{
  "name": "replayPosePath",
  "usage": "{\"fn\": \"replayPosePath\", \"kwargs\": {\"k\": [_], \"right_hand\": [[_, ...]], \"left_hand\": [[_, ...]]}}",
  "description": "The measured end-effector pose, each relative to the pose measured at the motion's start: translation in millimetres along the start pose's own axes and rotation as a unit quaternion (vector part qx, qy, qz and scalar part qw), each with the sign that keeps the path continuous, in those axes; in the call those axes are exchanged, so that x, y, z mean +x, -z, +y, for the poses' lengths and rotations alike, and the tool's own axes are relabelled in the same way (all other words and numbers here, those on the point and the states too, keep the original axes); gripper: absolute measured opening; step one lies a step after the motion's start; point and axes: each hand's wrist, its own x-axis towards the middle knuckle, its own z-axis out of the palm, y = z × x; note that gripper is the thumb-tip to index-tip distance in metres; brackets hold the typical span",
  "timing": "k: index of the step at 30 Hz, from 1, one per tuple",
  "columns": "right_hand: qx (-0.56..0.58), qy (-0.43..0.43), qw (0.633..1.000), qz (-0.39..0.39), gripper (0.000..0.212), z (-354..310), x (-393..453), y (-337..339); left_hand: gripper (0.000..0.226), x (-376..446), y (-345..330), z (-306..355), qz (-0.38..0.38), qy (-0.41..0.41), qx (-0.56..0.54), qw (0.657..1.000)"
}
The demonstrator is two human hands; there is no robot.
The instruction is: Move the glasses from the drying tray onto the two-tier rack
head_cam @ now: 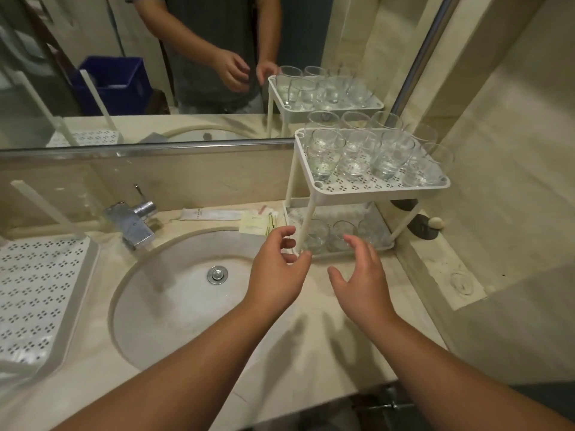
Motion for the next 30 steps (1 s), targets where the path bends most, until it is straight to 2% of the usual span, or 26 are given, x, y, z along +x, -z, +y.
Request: {"fn": "replayPosePath", "kwargs": {"k": [6, 11, 14, 18, 20, 25, 30], "right_hand": [[-0.062, 0.032, 0.994, -0.083, 0.067, 26, 39, -13], [-0.089, 0.037, 0.984, -0.147, 0.07, 36, 82, -21], [-0.046, 0.049, 0.991, -0.115, 0.061, 32, 96, -19], [-0.008, 0.087, 0.996, -0.035, 0.027, 20, 100, -8], [0.02, 0.087, 0.996, -0.012, 0.018, 16, 98, 3], [0.079, 0.115, 0.989, 0.044, 0.023, -3, 107, 37], [0.07, 0.168, 0.976, 0.121, 0.028, -20, 126, 72]], "left_hand": [[0.062, 31, -14, -26, 0.004, 0.014, 0.102, 0.995], [0.067, 59, -29, -39, 0.018, 0.036, 0.144, 0.989], [0.068, 71, -37, -36, 0.037, 0.035, 0.136, 0.989], [0.064, 80, -41, -20, 0.071, 0.004, 0.099, 0.993], [0.06, 81, -43, -7, 0.087, -0.021, 0.077, 0.993], [0.055, 84, -42, 36, 0.115, -0.088, 0.052, 0.988], [0.058, 88, -47, 82, 0.129, -0.184, 0.11, 0.968]]}}
